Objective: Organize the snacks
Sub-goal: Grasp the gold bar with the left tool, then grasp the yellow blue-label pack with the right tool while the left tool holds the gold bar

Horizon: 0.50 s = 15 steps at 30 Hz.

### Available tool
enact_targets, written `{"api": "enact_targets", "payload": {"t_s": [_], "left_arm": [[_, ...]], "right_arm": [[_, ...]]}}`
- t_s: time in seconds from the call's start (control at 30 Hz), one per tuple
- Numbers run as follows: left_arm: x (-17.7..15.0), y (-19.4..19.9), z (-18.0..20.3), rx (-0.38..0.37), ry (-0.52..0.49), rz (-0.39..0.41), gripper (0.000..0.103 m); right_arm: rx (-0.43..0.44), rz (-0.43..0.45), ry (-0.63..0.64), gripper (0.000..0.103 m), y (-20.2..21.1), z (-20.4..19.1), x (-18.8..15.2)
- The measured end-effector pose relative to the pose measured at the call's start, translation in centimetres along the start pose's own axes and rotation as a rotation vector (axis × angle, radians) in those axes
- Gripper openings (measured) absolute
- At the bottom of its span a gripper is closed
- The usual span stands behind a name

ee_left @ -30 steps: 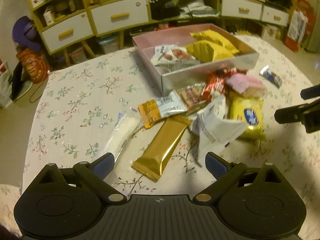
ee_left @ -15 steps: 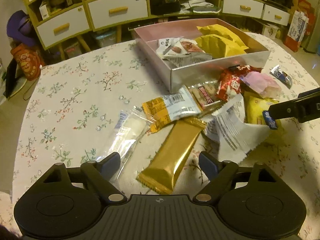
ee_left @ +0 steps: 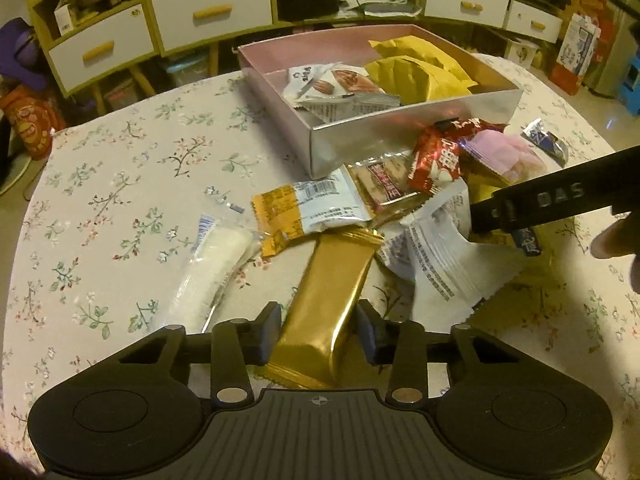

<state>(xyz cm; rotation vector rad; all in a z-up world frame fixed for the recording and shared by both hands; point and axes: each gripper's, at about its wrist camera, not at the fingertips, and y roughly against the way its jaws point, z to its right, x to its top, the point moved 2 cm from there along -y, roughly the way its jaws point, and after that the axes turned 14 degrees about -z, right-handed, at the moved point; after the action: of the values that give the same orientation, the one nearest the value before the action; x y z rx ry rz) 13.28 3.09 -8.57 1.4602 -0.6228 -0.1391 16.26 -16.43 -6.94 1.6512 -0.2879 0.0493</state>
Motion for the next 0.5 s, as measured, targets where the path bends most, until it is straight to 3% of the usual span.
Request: {"api": "enact_targets", "payload": {"t_s": [0.2,0.37,0.5], "left_arm": [[-0.3,0.2,0.8,-0.002,-0.018,-0.030,0.032],[-0.7,0.6,1.2,0.003,-0.025,-0.060,0.032],[-0.9,0.8,1.6,0.049,-0.036,-0.093,0.032]], "right_arm": [[-0.067,0.000,0.101,0.087,0.0,-0.9,-0.9],[-0.058,-0.020,0.140,0.081,0.5,-0.3,-1.7],[-0.061,-0.027,0.149,0.078,0.8,0.7,-2.2]]}}
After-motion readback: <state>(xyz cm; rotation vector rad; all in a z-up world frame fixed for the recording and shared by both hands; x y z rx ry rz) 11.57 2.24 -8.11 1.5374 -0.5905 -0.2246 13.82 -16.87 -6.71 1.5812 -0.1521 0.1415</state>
